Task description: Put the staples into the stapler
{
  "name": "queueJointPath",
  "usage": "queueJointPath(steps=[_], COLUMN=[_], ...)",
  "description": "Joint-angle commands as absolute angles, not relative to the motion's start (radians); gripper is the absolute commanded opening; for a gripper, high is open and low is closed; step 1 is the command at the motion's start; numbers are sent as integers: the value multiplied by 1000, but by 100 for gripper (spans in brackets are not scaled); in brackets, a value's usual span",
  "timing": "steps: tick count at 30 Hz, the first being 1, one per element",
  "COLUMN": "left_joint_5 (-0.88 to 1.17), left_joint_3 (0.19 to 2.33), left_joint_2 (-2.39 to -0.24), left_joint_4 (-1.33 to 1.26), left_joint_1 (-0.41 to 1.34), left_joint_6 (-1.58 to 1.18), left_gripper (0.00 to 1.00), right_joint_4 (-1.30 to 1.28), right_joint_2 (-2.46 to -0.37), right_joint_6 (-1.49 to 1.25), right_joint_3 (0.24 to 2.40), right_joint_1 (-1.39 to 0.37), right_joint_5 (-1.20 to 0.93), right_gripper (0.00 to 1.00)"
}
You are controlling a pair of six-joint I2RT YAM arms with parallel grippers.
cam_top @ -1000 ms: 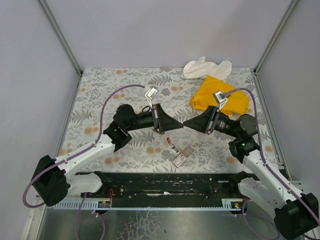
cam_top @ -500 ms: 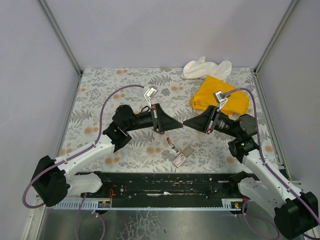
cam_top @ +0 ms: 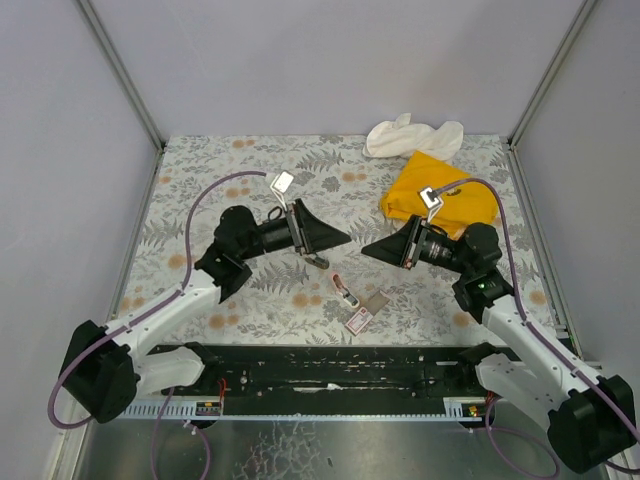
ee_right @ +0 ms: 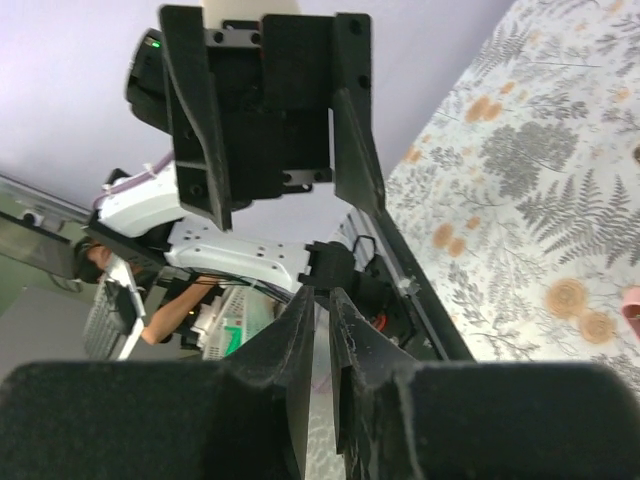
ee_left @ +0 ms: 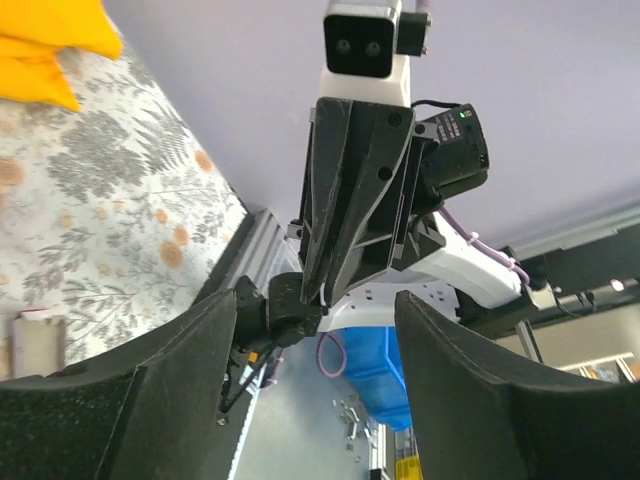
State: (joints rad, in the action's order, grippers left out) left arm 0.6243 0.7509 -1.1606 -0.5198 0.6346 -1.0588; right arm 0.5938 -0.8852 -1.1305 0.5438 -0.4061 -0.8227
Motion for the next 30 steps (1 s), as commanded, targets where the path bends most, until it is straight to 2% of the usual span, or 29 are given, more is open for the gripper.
queueJointPath(steps=[1,8,15,19,25,30], left_joint_5=[609,495,263,217,131,8], left_joint_3=[744,746,867,876,941,1094], left_joint_2=[-1095,-1127,-1158,-1193,-1342,-1531], left_joint_4=[-374,-111,192,239,268,284], left_joint_1=[569,448,431,409,391,392], left_joint_6=[-972,-755,-580,-591,-584,-550], left_gripper=[64,69,80,77,69,67], right_joint_4=[453,361,97,55,-28,-56], right_joint_2=[-903,-959,-957,-973,-1021,-1016], right_joint_6=[-966,-853,-631,-591,-533,-526], right_joint_3=[632,633,636,638,692,704], right_joint_1=[-413,-414,-416,-414,-416,-416], right_joint_5=[-801,-756,-607,-550,-467,-403], right_gripper=[18,21,38,54,64,69])
